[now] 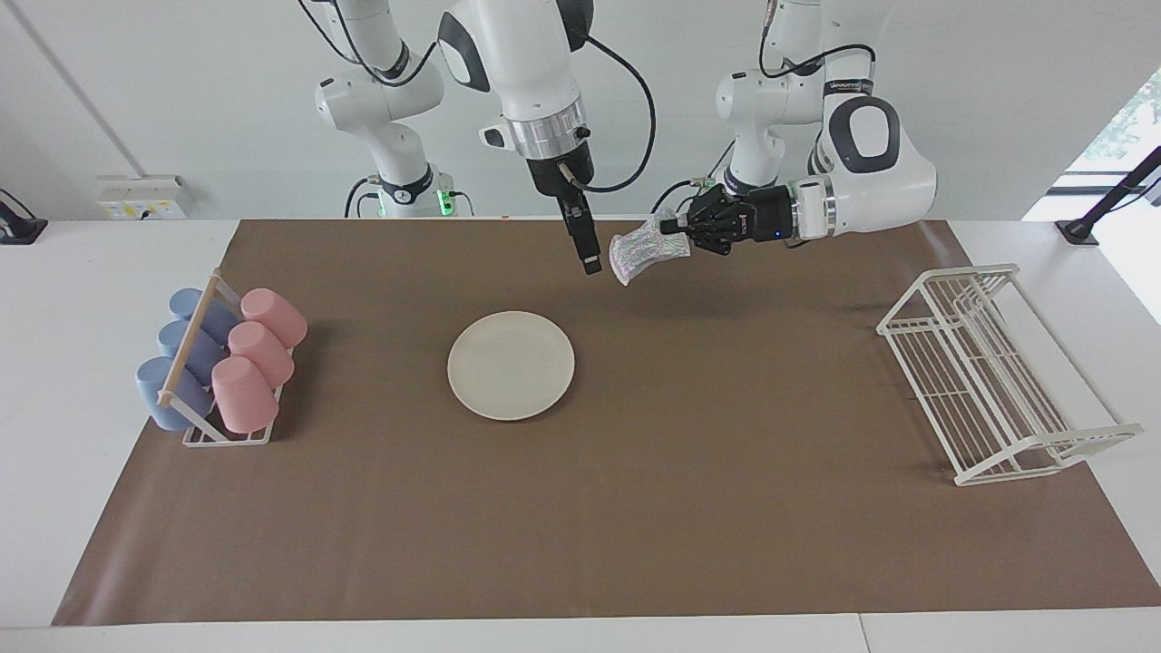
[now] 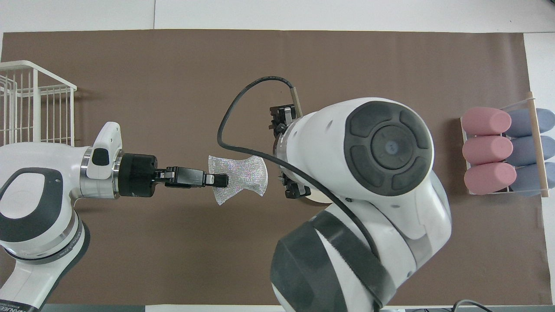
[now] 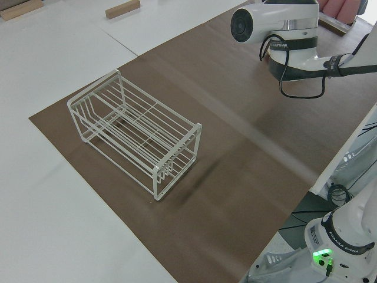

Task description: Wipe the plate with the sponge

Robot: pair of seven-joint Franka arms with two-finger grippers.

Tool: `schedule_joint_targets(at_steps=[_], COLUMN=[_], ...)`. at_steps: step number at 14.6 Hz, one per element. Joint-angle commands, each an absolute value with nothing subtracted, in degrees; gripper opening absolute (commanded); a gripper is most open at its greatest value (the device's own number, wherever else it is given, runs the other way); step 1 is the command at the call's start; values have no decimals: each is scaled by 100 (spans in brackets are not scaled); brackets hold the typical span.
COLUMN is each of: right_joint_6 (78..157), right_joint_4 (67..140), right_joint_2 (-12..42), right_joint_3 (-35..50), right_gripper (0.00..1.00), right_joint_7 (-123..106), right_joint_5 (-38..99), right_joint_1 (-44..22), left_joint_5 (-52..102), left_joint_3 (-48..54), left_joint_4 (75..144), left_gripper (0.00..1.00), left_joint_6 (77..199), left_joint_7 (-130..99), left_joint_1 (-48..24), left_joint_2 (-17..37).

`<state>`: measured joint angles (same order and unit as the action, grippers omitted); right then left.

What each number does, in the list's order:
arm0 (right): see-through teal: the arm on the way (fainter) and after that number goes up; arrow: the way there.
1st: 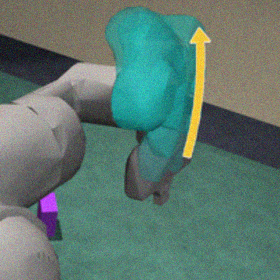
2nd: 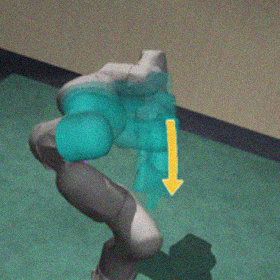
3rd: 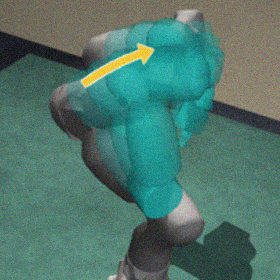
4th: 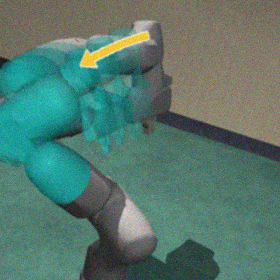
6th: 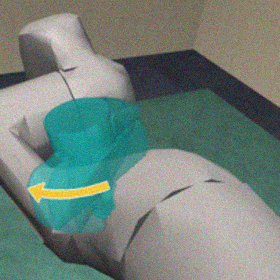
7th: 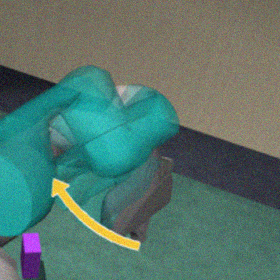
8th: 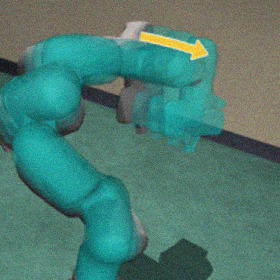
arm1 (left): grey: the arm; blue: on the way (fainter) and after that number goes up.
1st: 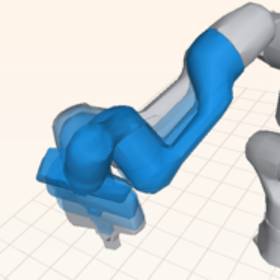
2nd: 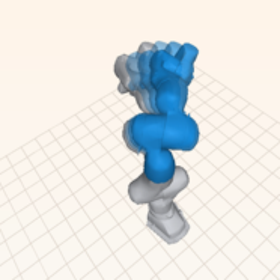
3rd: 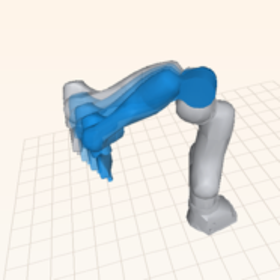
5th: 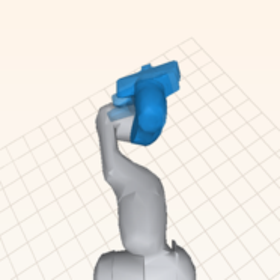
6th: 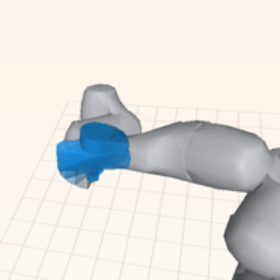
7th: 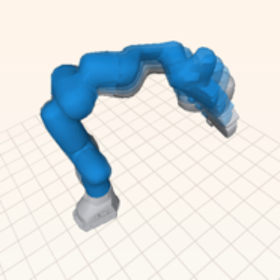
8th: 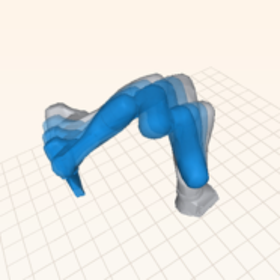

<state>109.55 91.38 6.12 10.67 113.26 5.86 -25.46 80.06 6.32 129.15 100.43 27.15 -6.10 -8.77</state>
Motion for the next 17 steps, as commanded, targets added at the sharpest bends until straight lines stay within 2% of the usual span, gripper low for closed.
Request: schedule_joint_targets(at_steps=[1, 3, 9, 17], right_joint_6=[10051, 9843, 10651, 10758], right_joint_4=[8923, 8868, 8868, 8991], right_joint_2=[624, 633, 887, 958], right_joint_3=[1072, 1072, 1072, 1072], right_gripper=[100, 100, 100, 100], right_joint_7=[11470, 11487, 11505, 11514], right_joint_5=[668, 659, 650, 650], right_joint_1=[-2742, -2812, -2848, -2997], left_joint_5=[8165, 8165, 8165, 8156], left_joint_3=[563, 563, 563, 563], left_joint_4=[13043, 13043, 13069, 13087], left_gripper=[0, 0, 0, 0], left_joint_6=[10178, 10160, 10169, 10160], left_joint_7=[2909, 2918, 2944, 2953], left_joint_1=[-712, -712, -764, -765], left_joint_2=[-976, -984, -984, -993])
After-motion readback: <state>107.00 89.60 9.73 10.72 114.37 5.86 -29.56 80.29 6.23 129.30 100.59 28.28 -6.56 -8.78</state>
